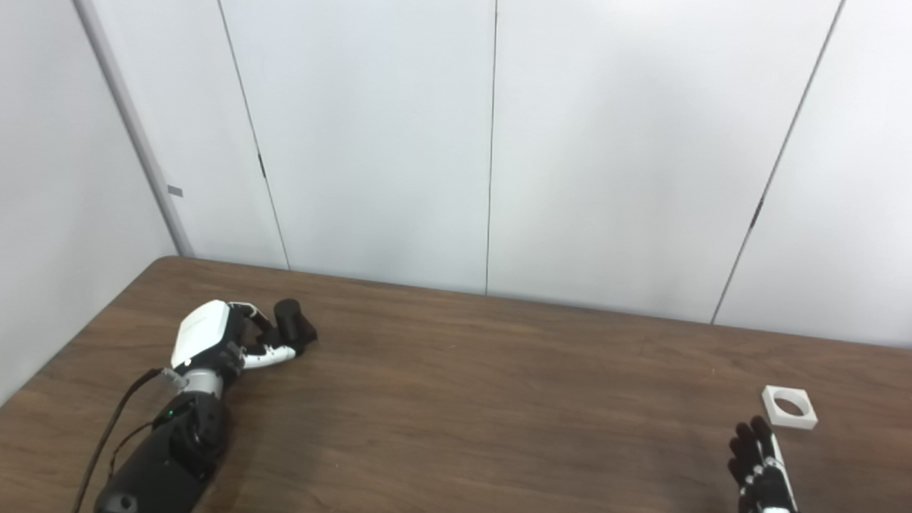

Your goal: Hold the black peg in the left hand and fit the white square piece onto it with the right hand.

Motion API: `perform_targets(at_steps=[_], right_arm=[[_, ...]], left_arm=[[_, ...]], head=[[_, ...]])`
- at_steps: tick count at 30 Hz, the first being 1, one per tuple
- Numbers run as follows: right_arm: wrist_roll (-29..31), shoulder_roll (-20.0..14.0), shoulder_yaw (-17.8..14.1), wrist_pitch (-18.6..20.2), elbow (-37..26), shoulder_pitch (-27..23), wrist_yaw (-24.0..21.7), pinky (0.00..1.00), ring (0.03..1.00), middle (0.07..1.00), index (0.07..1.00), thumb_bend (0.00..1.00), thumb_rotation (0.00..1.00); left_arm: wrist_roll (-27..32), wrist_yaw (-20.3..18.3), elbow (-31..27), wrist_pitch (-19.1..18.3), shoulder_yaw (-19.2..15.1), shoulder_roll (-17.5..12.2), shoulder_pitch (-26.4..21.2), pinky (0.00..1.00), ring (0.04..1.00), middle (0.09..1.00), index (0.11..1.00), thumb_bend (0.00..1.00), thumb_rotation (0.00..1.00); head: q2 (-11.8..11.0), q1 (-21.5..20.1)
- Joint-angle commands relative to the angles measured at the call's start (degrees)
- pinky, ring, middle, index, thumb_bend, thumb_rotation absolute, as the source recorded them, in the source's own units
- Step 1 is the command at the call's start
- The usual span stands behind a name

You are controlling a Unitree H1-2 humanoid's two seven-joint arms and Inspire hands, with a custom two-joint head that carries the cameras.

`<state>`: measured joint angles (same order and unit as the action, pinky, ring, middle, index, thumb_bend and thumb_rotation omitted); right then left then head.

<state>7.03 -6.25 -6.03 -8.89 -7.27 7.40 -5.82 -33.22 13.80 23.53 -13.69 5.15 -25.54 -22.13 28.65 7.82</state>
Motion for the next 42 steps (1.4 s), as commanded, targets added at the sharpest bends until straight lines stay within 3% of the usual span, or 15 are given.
perform_targets(at_steps=[1, 8, 16, 23, 31, 42], right_arm=[[-0.2, 1.9, 0.7, 0.3, 3.8, 4.0, 0.8, 0.97, 0.969, 0.973, 1.000, 0.51, 1.00], [-0.7, 2.0, 0.8, 0.3, 3.5, 4.0, 1.0, 0.98, 0.962, 0.961, 1.000, 0.51, 1.00], [-1.6, 2.2, 1.3, 0.8, 2.8, 3.8, 1.7, 0.99, 0.968, 0.967, 1.000, 0.52, 1.00], [-1.9, 2.2, 1.3, 2.0, 2.4, 3.2, 2.1, 0.98, 0.956, 0.965, 0.988, 0.55, 1.00], [-2.1, 2.7, 0.9, 3.4, 0.6, 2.1, 3.1, 0.95, 0.935, 0.940, 0.952, 0.52, 1.00], [-3.1, 1.6, 0.2, 8.1, -3.2, 1.3, 4.1, 0.94, 0.939, 0.939, 0.947, 0.61, 1.00]], left_arm=[[0.3, -1.2, -4.3, 2.6, 0.4, -1.8, 0.4, 1.00, 0.881, 0.770, 0.486, 0.52, 0.05], [-1.2, -5.5, -16.9, 1.9, 1.4, -1.5, 5.7, 1.00, 0.900, 0.790, 0.487, 0.52, 0.05], [-4.8, -5.1, -25.8, 5.3, 2.4, -0.3, 10.8, 1.00, 0.909, 0.797, 0.486, 0.52, 0.05], [-7.0, -5.9, -30.4, 9.0, 4.1, 0.9, 14.9, 1.00, 0.936, 0.814, 0.486, 0.52, 0.05], [-8.5, -11.8, -37.1, 7.6, 5.6, 4.2, 18.7, 1.00, 0.962, 0.821, 0.486, 0.52, 0.05], [-10.6, -16.4, -38.0, 9.1, 8.3, 6.6, 19.9, 1.00, 0.945, 0.815, 0.485, 0.52, 0.05]], head=[[0.2, -0.1], [1.0, -0.9], [2.0, -2.0], [3.1, -3.4], [5.4, -6.2], [8.2, -10.4]])
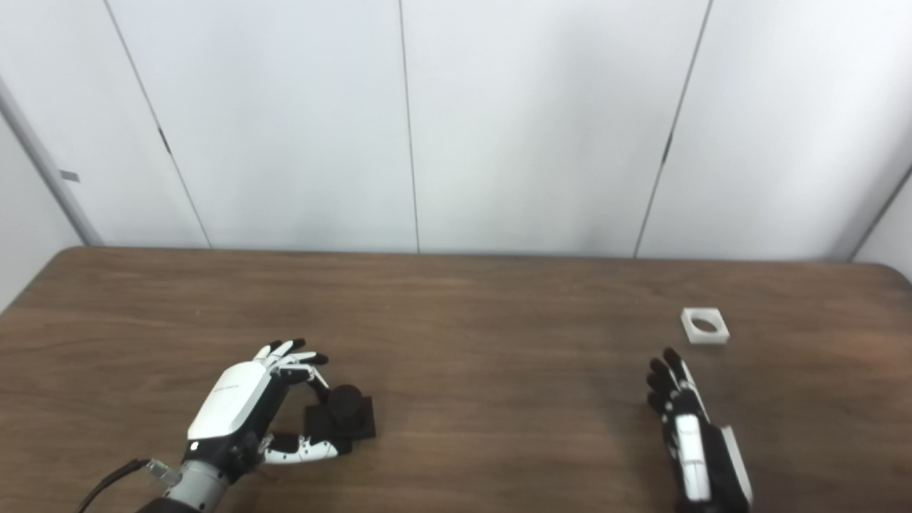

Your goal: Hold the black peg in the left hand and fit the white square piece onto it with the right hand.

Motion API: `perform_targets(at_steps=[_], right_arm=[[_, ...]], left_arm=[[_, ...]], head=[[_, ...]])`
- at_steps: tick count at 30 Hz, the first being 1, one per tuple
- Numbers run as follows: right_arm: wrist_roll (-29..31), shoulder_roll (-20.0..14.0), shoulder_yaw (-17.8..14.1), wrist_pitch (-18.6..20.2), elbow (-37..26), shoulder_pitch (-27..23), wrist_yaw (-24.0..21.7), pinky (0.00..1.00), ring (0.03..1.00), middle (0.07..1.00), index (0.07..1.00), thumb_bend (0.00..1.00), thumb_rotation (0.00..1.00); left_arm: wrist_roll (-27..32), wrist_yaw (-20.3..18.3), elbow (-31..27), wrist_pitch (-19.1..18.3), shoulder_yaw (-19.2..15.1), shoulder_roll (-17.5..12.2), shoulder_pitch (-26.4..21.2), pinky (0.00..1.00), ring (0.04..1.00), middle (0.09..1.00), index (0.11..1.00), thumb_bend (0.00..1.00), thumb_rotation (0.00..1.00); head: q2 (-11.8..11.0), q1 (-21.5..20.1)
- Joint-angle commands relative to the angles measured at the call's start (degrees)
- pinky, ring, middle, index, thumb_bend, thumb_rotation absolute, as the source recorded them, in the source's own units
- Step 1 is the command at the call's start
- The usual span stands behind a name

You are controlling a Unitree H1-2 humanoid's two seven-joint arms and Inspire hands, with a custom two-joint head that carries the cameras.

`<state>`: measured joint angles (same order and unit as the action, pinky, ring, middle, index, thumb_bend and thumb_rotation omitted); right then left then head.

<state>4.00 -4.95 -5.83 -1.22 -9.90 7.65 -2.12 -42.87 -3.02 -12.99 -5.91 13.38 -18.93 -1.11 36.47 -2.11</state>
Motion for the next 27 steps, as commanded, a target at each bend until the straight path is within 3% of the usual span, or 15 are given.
perform_targets(at_steps=[1, 10, 23, 27], right_arm=[[0.0, 0.3, -0.1, 0.9, -1.1, 0.9, 0.5, 0.93, 0.938, 0.939, 0.944, 0.61, 1.00], [0.7, -0.5, -0.3, 4.6, -5.3, -0.2, 0.4, 0.95, 0.927, 0.932, 0.923, 0.58, 0.99], [-1.4, -0.7, 0.2, 8.9, -9.2, -0.1, 0.5, 0.93, 0.919, 0.919, 0.905, 0.56, 0.99], [-1.8, -1.1, 0.2, 8.8, -9.8, -0.5, 0.2, 0.93, 0.915, 0.912, 0.889, 0.53, 0.91]], left_arm=[[-1.2, 0.0, -1.4, 1.2, 0.6, 0.4, -1.0, 1.00, 0.944, 0.814, 0.485, 0.52, 0.05], [-3.9, -4.0, -0.5, 0.7, 5.5, 2.8, -1.2, 1.00, 0.916, 0.814, 0.486, 0.52, 0.05], [-6.5, -5.1, 0.9, 0.3, 9.8, 6.2, -0.3, 1.00, 0.922, 0.820, 0.486, 0.52, 0.05], [-7.4, -5.7, 1.1, -0.1, 10.8, 6.8, -0.5, 1.00, 0.922, 0.822, 0.487, 0.52, 0.06]], head=[[0.9, -0.8], [4.4, -2.3], [6.3, -3.3], [6.5, -3.7]])
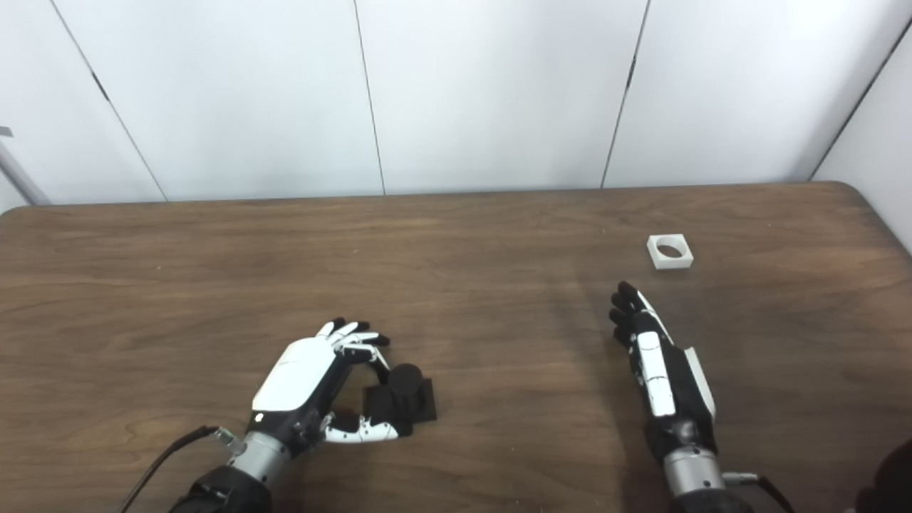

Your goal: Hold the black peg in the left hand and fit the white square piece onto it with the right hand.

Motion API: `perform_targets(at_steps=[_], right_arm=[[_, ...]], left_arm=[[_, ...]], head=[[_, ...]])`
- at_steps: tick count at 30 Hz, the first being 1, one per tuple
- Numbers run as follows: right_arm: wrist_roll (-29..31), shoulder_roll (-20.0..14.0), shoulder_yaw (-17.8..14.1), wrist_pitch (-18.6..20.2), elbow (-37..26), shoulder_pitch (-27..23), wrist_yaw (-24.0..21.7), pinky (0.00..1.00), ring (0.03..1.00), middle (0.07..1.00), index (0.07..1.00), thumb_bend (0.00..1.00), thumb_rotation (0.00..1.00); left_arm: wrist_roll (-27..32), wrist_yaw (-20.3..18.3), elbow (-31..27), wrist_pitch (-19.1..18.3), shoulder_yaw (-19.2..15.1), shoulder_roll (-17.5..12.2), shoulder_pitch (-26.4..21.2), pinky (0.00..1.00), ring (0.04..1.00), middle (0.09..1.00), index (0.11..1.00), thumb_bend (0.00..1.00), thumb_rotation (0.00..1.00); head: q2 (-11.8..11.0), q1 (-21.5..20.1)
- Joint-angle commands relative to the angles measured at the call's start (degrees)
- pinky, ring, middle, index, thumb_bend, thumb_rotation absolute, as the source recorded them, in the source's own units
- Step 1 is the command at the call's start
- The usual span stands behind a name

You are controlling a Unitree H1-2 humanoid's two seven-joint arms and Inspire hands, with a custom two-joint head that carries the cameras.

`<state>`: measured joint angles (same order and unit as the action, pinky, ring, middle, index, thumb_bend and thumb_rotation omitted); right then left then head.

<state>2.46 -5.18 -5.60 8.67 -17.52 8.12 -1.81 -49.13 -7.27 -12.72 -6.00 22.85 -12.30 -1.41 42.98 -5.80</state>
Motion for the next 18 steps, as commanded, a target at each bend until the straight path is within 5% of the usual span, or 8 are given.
perform_targets(at_steps=[1, 10, 18], right_arm=[[-0.2, -0.9, -0.1, -0.9, -2.4, -1.1, -0.1, 0.93, 0.915, 0.912, 0.891, 0.52, 0.88], [-0.8, -0.9, -1.7, 1.1, -4.0, -3.1, 1.4, 0.89, 0.905, 0.904, 0.882, 0.50, 0.56], [-7.7, -4.1, -3.4, 2.3, -4.7, -8.3, 4.1, 0.87, 0.886, 0.854, 0.776, 0.65, 0.37]], left_arm=[[-1.3, -1.3, 1.0, 0.1, 1.5, 0.3, -0.3, 1.00, 0.924, 0.823, 0.487, 0.52, 0.06], [-1.8, -1.2, 2.0, 0.5, 2.2, 0.4, -0.3, 1.00, 0.928, 0.821, 0.487, 0.52, 0.05], [-1.9, 0.1, 2.7, 1.7, 2.2, -0.2, 0.0, 1.00, 0.929, 0.822, 0.487, 0.52, 0.05]], head=[[0.0, -0.1], [-0.1, -1.5], [-0.4, -4.7]])
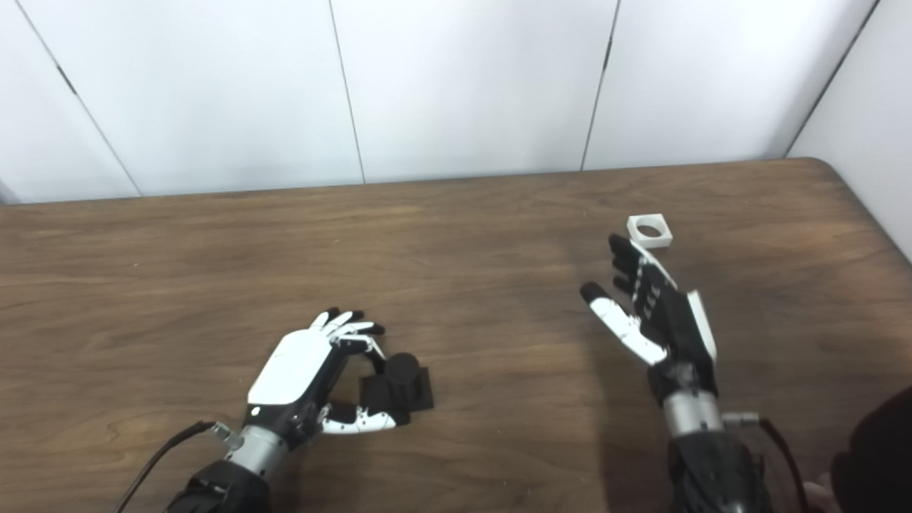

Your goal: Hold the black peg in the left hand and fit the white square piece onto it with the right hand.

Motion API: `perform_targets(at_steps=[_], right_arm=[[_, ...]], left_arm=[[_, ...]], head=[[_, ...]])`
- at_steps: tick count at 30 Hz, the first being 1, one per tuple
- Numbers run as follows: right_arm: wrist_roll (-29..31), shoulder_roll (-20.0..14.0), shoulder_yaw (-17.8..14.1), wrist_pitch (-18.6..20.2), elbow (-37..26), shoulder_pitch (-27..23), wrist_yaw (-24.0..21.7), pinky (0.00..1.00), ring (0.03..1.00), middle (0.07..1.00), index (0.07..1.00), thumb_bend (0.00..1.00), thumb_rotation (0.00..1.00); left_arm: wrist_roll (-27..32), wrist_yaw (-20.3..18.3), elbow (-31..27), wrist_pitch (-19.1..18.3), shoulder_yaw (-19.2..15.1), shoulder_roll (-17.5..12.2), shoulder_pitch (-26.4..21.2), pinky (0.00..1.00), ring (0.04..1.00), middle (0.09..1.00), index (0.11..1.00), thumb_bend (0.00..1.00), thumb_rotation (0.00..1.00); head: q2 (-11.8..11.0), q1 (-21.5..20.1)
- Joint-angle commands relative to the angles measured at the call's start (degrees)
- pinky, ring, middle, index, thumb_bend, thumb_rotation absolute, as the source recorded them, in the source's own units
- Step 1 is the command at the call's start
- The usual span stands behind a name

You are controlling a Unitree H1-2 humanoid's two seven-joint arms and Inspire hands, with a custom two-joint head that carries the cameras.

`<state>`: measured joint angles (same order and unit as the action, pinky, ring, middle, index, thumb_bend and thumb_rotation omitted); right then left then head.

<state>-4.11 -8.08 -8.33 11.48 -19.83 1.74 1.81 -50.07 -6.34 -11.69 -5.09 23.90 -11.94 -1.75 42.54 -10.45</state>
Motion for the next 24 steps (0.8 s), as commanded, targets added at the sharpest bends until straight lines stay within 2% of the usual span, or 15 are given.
perform_targets(at_steps=[1, 5, 6, 9, 11, 14, 20, 24], right_arm=[[-1.2, -1.8, -1.0, 0.3, -2.7, -2.7, 0.5, 0.87, 0.882, 0.849, 0.770, 0.66, 0.35], [-2.3, -4.8, -1.7, 2.4, -3.7, -5.7, -0.1, 0.86, 0.884, 0.848, 0.755, 0.71, 0.29], [-4.9, -6.8, -1.1, 3.8, -4.1, -6.4, -0.6, 0.85, 0.883, 0.847, 0.755, 0.71, 0.29], [-11.8, -11.8, 0.6, 7.6, -4.6, -8.7, -2.2, 0.95, 0.918, 0.865, 0.742, 0.75, 0.31], [-15.4, -14.6, 1.8, 9.1, -3.9, -10.3, -3.2, 0.95, 0.911, 0.865, 0.737, 0.79, 0.32], [-19.1, -18.3, 3.3, 8.9, -1.1, -13.0, -4.6, 0.91, 0.898, 0.861, 0.716, 0.80, 0.28], [-26.1, -23.2, 6.8, 14.1, 3.4, -18.9, -10.6, 0.92, 0.934, 0.898, 0.716, 0.80, 0.22], [-29.4, -26.8, 9.6, 12.8, 8.9, -22.9, -13.4, 0.99, 0.967, 0.905, 0.715, 0.84, 0.16]], left_arm=[[-0.9, -0.7, 1.7, 1.1, 1.1, -0.7, 0.3, 1.00, 0.929, 0.822, 0.487, 0.52, 0.05], [-0.5, -0.8, 1.6, 1.4, 0.8, -1.0, 0.4, 1.00, 0.921, 0.819, 0.487, 0.52, 0.05], [-0.3, -0.8, 1.6, 1.5, 0.7, -1.1, 0.4, 1.00, 0.921, 0.819, 0.487, 0.52, 0.05], [0.1, -1.0, 1.3, 1.8, 0.1, -1.6, 0.4, 1.00, 0.917, 0.820, 0.487, 0.52, 0.05], [0.7, -1.0, 1.2, 2.1, -0.3, -1.9, 0.4, 1.00, 0.913, 0.817, 0.487, 0.52, 0.05], [2.0, -0.5, 1.4, 3.1, -0.9, -2.5, 0.5, 1.00, 0.904, 0.812, 0.486, 0.52, 0.05], [2.5, -1.5, 0.6, 3.2, -1.5, -3.4, 0.8, 1.00, 0.900, 0.809, 0.486, 0.52, 0.05], [3.1, -1.9, 0.3, 3.5, -2.0, -3.8, 1.0, 1.00, 0.896, 0.804, 0.486, 0.52, 0.05]], head=[[0.1, -0.3], [0.3, -1.6], [0.3, -2.0], [0.6, -4.5], [0.6, -6.0], [0.6, -8.8], [0.3, -13.3], [0.1, -14.9]])
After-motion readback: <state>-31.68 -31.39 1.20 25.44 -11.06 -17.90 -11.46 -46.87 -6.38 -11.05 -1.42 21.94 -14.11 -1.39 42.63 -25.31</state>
